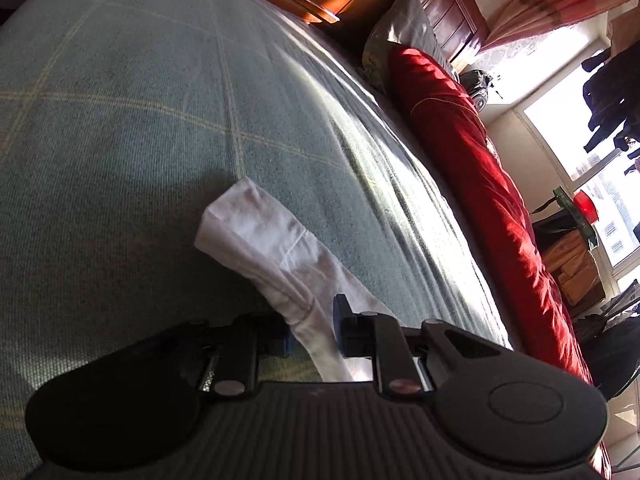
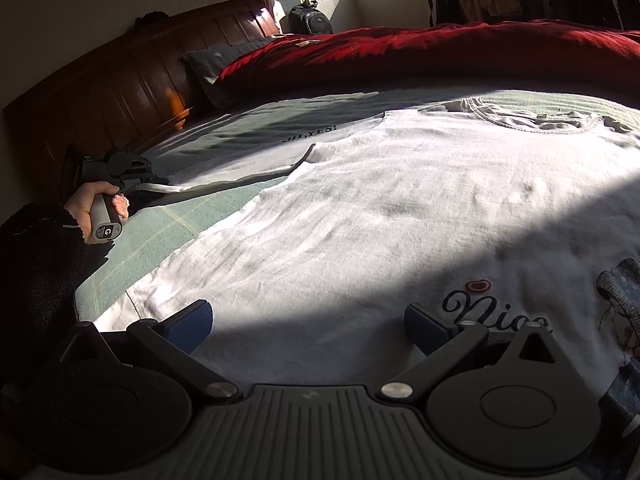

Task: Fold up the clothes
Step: 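Grasp the 'OH,YES!' sleeve cuff with the left gripper and lift it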

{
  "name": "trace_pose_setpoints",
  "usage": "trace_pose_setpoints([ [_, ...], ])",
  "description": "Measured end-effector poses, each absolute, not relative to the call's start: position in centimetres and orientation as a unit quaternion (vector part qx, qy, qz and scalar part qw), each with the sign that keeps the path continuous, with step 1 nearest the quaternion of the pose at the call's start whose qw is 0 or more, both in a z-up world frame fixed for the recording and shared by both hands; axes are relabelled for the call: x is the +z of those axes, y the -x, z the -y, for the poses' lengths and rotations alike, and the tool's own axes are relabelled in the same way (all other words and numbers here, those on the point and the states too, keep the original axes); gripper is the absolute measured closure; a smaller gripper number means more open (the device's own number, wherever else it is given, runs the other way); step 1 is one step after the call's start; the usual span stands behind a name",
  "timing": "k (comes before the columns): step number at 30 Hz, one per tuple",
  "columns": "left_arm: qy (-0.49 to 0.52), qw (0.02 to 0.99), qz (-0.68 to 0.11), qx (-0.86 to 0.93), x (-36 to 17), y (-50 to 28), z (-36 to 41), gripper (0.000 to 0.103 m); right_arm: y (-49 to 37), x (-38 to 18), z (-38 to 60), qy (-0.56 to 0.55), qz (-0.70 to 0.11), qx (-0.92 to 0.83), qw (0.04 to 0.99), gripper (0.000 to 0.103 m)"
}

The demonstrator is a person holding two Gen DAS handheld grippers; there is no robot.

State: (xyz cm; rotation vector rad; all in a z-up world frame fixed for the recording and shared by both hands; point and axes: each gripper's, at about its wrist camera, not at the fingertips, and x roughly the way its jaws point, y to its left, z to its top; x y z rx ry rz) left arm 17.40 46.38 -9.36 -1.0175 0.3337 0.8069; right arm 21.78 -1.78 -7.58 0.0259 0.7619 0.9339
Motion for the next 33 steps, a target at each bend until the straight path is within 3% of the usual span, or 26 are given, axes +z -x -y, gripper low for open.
trace_pose_setpoints([
  [29,0.332,0.882,-0.19,0.275,2.5,-25.2,-36.0,0.088,-22.2,-6.0,4.2,-0.059,-0.353,0.443,0.822,0.0],
  [33,0.321,0.89,-0.193,0.26,3.4,-26.3,-34.3,0.091,-22.2,-5.6,5.0,-0.066,-0.35,0.443,0.823,0.0],
])
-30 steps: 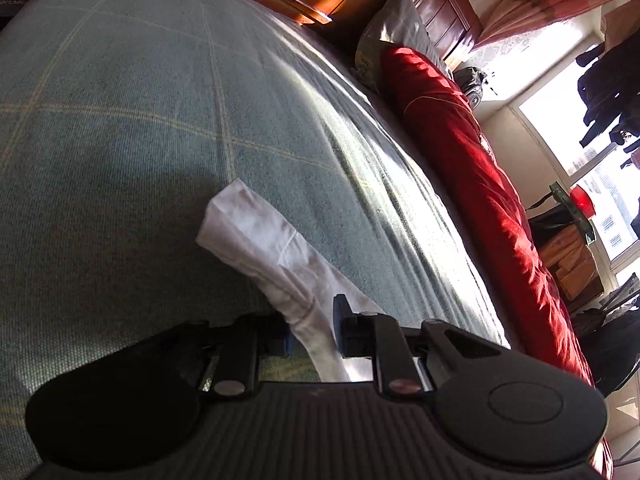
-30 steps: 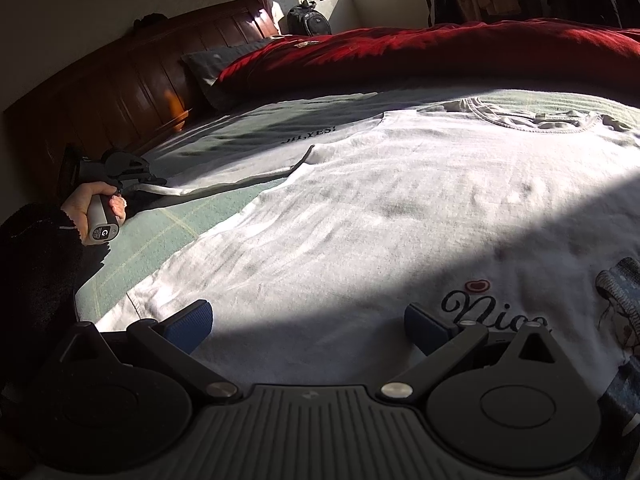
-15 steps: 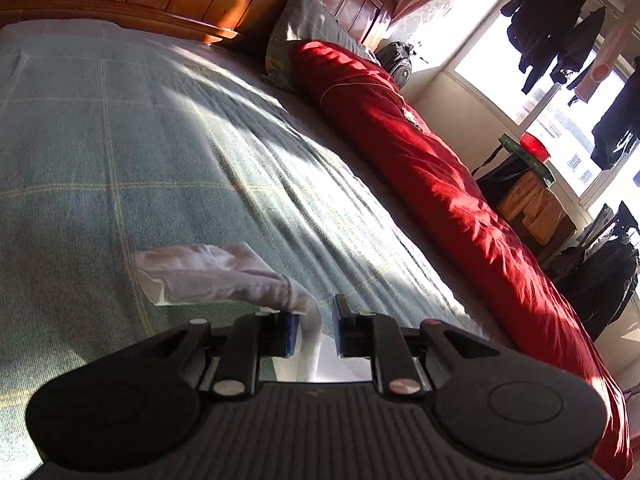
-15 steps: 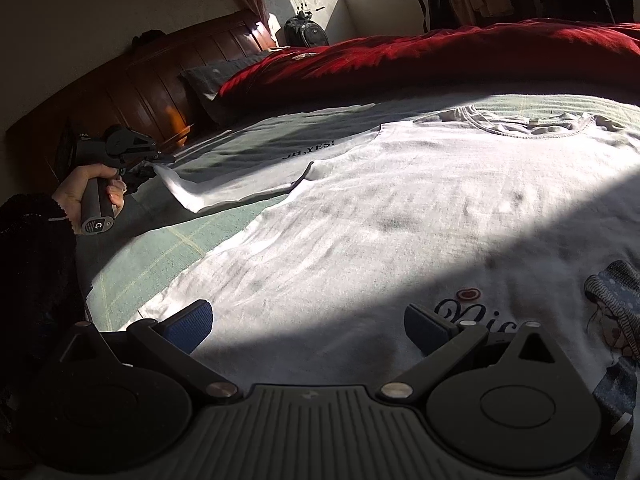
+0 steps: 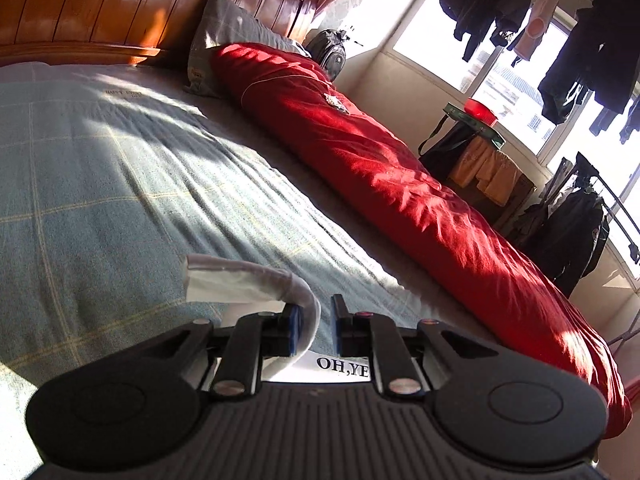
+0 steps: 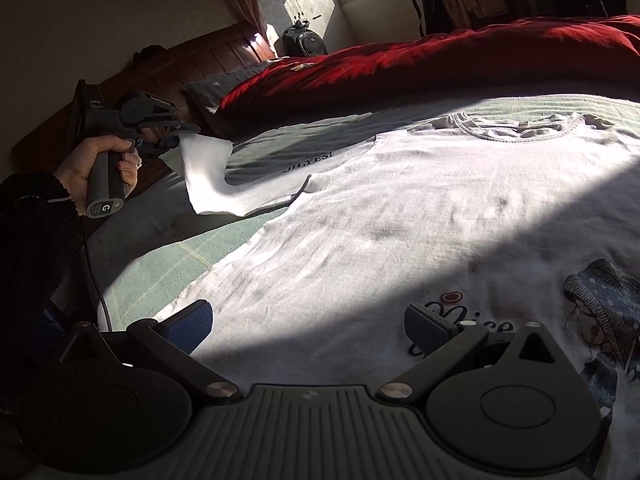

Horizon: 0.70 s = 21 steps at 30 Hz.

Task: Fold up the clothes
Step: 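Grasp the 'OH,YES!' sleeve cuff with the left gripper and lift it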

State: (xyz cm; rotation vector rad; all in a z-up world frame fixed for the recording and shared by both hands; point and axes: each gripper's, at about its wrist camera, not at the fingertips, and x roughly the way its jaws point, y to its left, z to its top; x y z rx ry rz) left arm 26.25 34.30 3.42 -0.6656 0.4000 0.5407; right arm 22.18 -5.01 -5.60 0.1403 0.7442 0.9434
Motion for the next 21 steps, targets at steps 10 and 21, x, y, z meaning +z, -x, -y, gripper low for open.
trace_pose_setpoints([
  [10,0.295,0.908,-0.199,0.221,5.1,-28.8,-29.1,0.098,-22.2,-4.7,8.2,-0.093,-0.337,0.433,0.831,0.0],
  [21,0.279,0.922,-0.2,0.181,6.3,-31.5,-23.3,0.098,-22.0,-3.9,11.9,-0.117,-0.322,0.421,0.84,0.0],
])
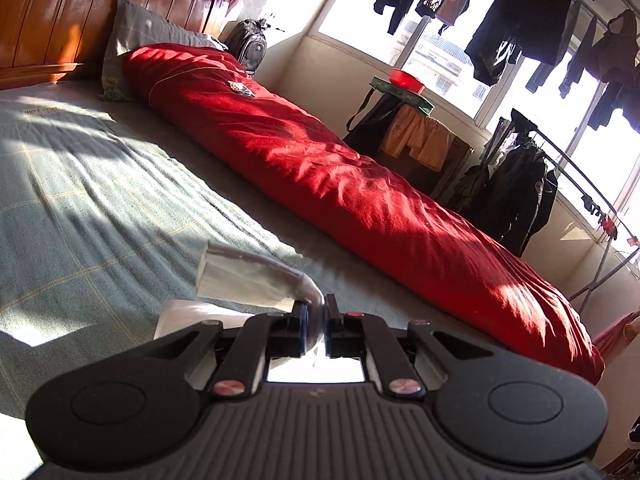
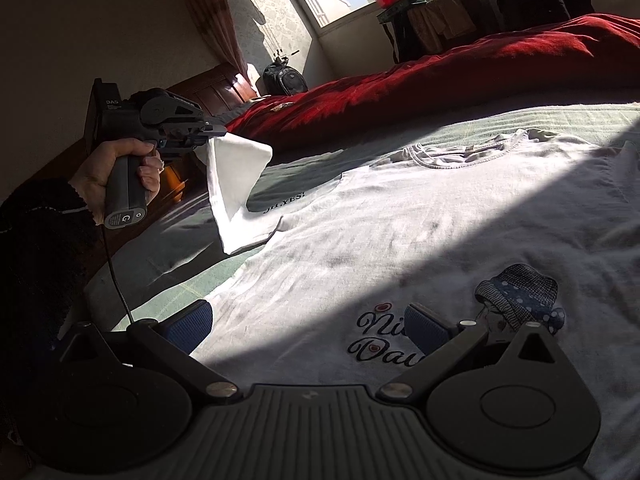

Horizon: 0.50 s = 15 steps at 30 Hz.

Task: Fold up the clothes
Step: 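Grasp the 'OH,YES!' sleeve cuff with the left gripper and lift it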

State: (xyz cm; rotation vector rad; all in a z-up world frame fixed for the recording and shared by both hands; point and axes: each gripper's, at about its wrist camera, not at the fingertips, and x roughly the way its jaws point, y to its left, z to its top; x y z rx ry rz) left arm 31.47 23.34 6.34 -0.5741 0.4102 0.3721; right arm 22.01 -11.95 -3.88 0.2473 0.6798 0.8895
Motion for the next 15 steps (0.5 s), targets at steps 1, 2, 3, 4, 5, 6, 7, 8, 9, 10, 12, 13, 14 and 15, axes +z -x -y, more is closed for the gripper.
trace_pose_setpoints([
  [1,0.278,0.922,-0.2,0.178,6.5,-31.8,-22.8,0.098,-22.0,-3.8,12.3,-0.119,-0.32,0.419,0.841,0.0],
  [2,0.277,0.923,-0.2,0.175,6.6,-32.2,-22.3,0.098,-22.0,-3.8,12.6,-0.121,-0.32,0.418,0.842,0.0],
  [3,0.276,0.924,-0.201,0.171,6.7,-32.6,-21.8,0.098,-22.0,-3.8,12.8,-0.122,-0.32,0.417,0.842,0.0],
  [4,0.274,0.925,-0.201,0.169,6.7,-32.9,-21.4,0.098,-22.0,-3.8,13.1,-0.124,-0.32,0.416,0.842,0.0],
  [5,0.273,0.926,-0.201,0.166,6.8,-33.3,-21.0,0.098,-22.0,-3.8,13.4,-0.125,-0.321,0.415,0.842,0.0],
  [6,0.271,0.927,-0.201,0.162,6.9,-33.7,-20.4,0.098,-22.1,-3.8,13.6,-0.125,-0.322,0.414,0.842,0.0],
  [7,0.268,0.928,-0.202,0.159,7.0,-34.1,-19.9,0.098,-22.1,-3.8,13.8,-0.125,-0.323,0.413,0.842,0.0],
  [8,0.266,0.93,-0.202,0.155,7.1,-34.5,-19.4,0.098,-22.1,-3.8,14.0,-0.124,-0.324,0.412,0.842,0.0],
  [9,0.265,0.931,-0.201,0.151,7.3,-34.9,-18.9,0.098,-22.1,-3.9,14.1,-0.124,-0.325,0.412,0.842,0.0],
  [10,0.263,0.932,-0.2,0.146,7.4,-35.4,-18.4,0.098,-22.2,-3.9,14.2,-0.123,-0.327,0.411,0.842,0.0],
  [12,0.262,0.934,-0.2,0.136,7.6,-36.3,-17.2,0.098,-22.2,-4.0,14.4,-0.121,-0.329,0.411,0.842,0.0],
  [13,0.26,0.935,-0.201,0.132,7.6,-36.7,-16.7,0.098,-22.2,-4.1,14.5,-0.12,-0.33,0.41,0.842,0.0],
  [14,0.258,0.936,-0.202,0.128,7.6,-37.1,-16.2,0.098,-22.2,-4.1,14.6,-0.12,-0.331,0.41,0.841,0.0],
  [15,0.256,0.937,-0.204,0.123,7.6,-37.5,-15.7,0.098,-22.3,-4.2,14.7,-0.119,-0.333,0.409,0.841,0.0],
])
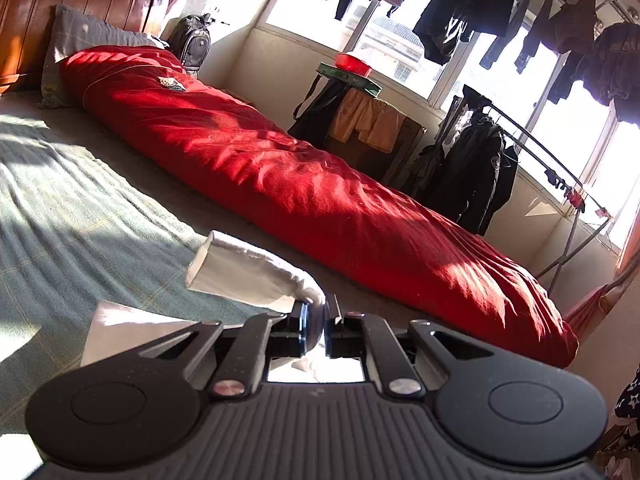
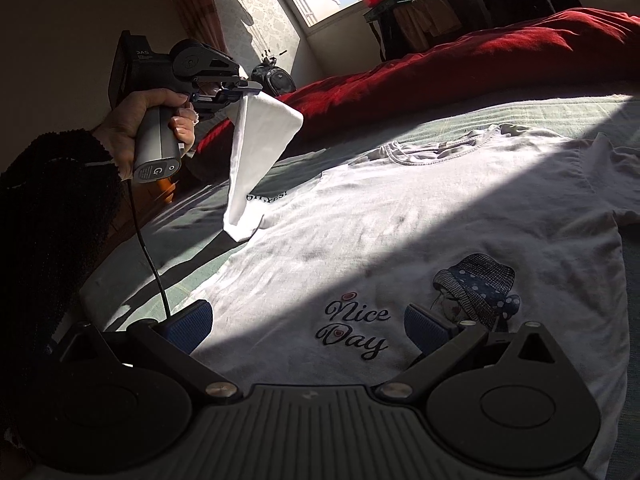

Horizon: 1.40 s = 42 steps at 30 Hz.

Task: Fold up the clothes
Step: 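Grasp the 'OH,YES!' sleeve cuff with the left gripper and lift it, then fold the held 'OH,YES!' sleeve across the shirt body with the left gripper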

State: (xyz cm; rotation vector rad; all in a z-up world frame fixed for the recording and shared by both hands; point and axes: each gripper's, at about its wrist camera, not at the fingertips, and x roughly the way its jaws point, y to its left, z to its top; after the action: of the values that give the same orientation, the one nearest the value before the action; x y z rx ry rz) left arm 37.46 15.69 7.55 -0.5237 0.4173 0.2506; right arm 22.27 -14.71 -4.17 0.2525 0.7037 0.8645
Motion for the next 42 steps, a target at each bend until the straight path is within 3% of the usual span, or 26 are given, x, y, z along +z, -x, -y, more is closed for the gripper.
trace_pose_setpoints([
  [19,0.223,0.943,-0.247,0.035,5.6,-43.1,-6.7,0.098,-23.0,-5.9,15.3,-0.087,-0.387,0.38,0.836,0.0],
  [42,0.176,0.935,-0.303,-0.048,1.7,-45.6,0.9,0.098,-23.2,-6.5,16.3,-0.093,-0.39,0.356,0.844,0.0],
])
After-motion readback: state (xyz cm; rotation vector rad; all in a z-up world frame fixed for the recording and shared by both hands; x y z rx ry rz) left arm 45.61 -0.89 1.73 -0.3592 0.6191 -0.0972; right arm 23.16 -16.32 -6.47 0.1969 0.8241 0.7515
